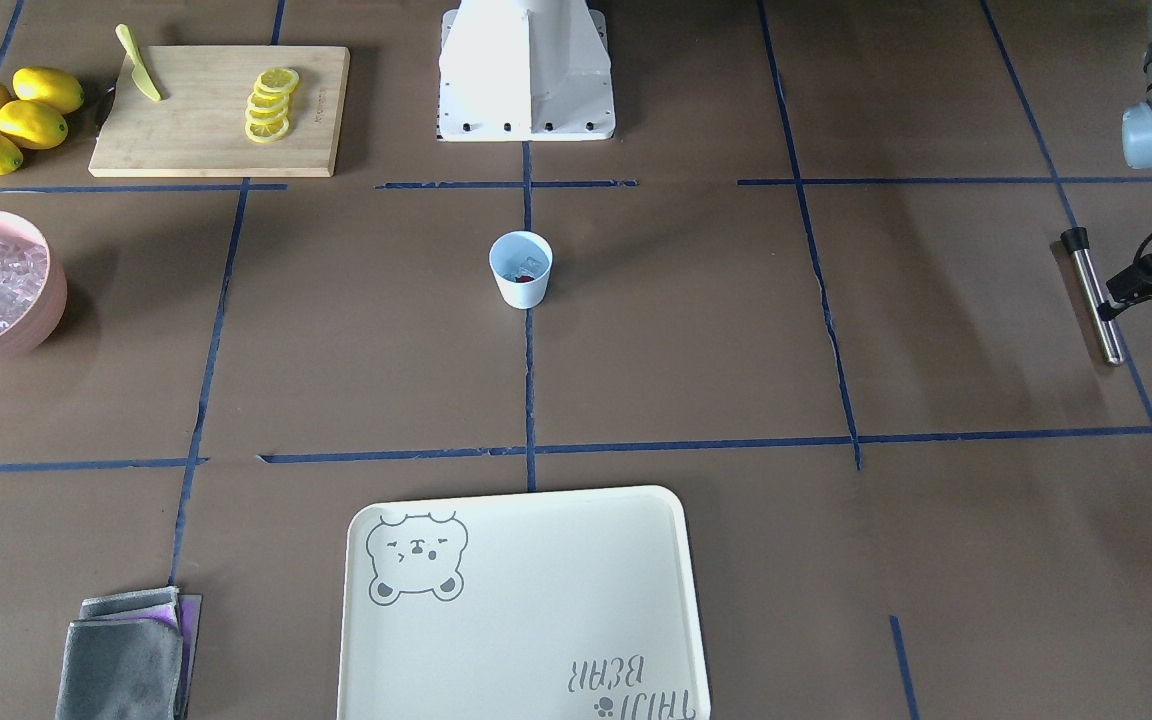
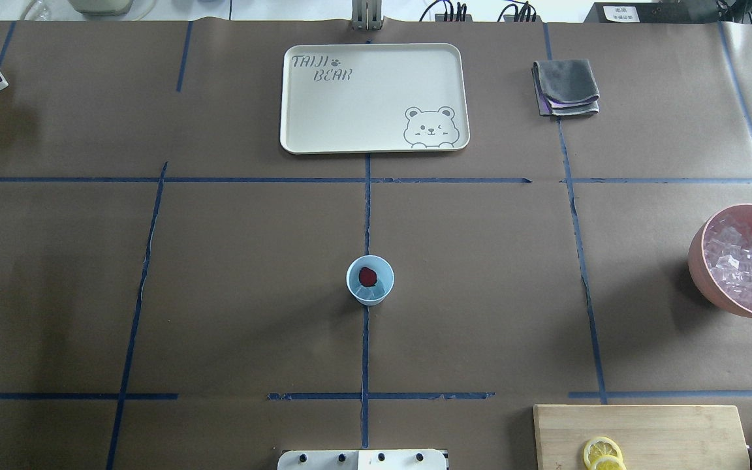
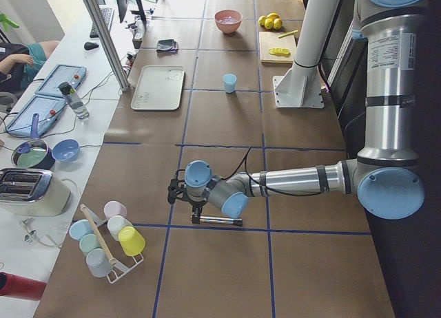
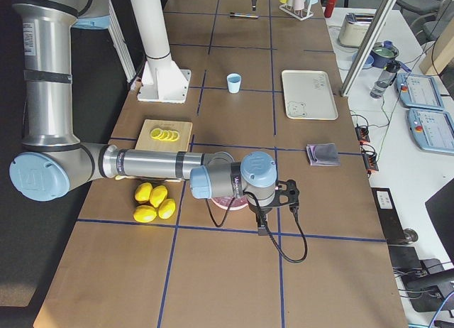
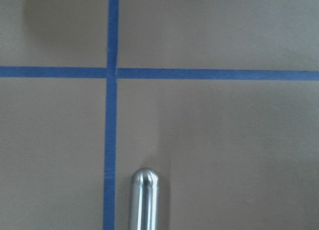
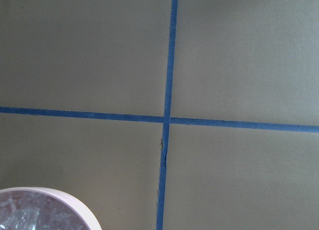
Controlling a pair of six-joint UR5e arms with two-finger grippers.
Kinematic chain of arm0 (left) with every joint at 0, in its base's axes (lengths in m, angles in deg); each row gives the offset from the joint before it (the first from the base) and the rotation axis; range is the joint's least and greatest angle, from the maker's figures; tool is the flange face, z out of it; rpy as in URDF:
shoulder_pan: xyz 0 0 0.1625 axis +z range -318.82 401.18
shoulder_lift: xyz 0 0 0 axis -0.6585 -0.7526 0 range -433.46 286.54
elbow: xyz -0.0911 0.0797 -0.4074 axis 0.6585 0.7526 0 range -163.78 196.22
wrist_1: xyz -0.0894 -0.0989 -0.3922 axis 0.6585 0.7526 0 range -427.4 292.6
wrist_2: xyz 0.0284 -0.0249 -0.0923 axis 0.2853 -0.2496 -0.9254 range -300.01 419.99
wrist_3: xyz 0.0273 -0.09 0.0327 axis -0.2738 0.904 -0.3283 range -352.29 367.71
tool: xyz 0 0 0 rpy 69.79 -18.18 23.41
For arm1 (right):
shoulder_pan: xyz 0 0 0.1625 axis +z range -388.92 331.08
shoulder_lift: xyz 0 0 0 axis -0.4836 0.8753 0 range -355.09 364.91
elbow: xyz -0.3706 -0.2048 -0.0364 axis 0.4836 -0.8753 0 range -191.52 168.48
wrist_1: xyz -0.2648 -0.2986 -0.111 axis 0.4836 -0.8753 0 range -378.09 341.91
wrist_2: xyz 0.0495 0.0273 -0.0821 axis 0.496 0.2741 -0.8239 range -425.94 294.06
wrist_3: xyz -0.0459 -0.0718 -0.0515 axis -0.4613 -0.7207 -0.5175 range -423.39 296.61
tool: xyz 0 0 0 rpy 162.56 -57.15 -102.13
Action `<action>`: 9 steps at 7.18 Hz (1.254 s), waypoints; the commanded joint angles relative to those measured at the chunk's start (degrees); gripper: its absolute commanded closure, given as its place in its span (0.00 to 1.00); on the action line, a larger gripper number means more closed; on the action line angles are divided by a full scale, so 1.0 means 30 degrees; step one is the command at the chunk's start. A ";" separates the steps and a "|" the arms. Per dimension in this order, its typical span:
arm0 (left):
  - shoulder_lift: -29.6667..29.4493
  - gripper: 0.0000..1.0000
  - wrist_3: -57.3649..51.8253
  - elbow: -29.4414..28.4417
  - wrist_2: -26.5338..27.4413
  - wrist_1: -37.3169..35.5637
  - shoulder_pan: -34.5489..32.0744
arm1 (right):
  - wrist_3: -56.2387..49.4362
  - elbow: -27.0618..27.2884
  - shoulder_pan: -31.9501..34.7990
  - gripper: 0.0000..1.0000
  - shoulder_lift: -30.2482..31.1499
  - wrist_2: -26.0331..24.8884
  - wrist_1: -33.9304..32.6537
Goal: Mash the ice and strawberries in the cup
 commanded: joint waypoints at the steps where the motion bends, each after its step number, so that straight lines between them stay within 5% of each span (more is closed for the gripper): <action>1: -0.0369 0.00 -0.6498 0.2291 0.0222 -0.7075 -0.3058 | -0.0003 -0.0005 0.0000 0.01 0.0007 0.0011 -0.0023; 2: -0.0923 0.00 -0.8383 0.2852 0.0311 -0.9575 -0.4147 | 0.0026 -0.0005 0.0000 0.01 0.0008 0.0011 -0.0023; 5: -0.0987 0.00 -0.9692 0.2974 -0.0328 -1.1702 -0.4920 | 0.0055 -0.0179 0.0000 0.01 -0.0110 0.0157 -0.0110; 9: -0.0899 0.00 -0.9428 0.2887 -0.0947 -1.1768 -0.5037 | 0.0055 -0.0239 0.0000 0.01 -0.0110 0.0187 -0.0257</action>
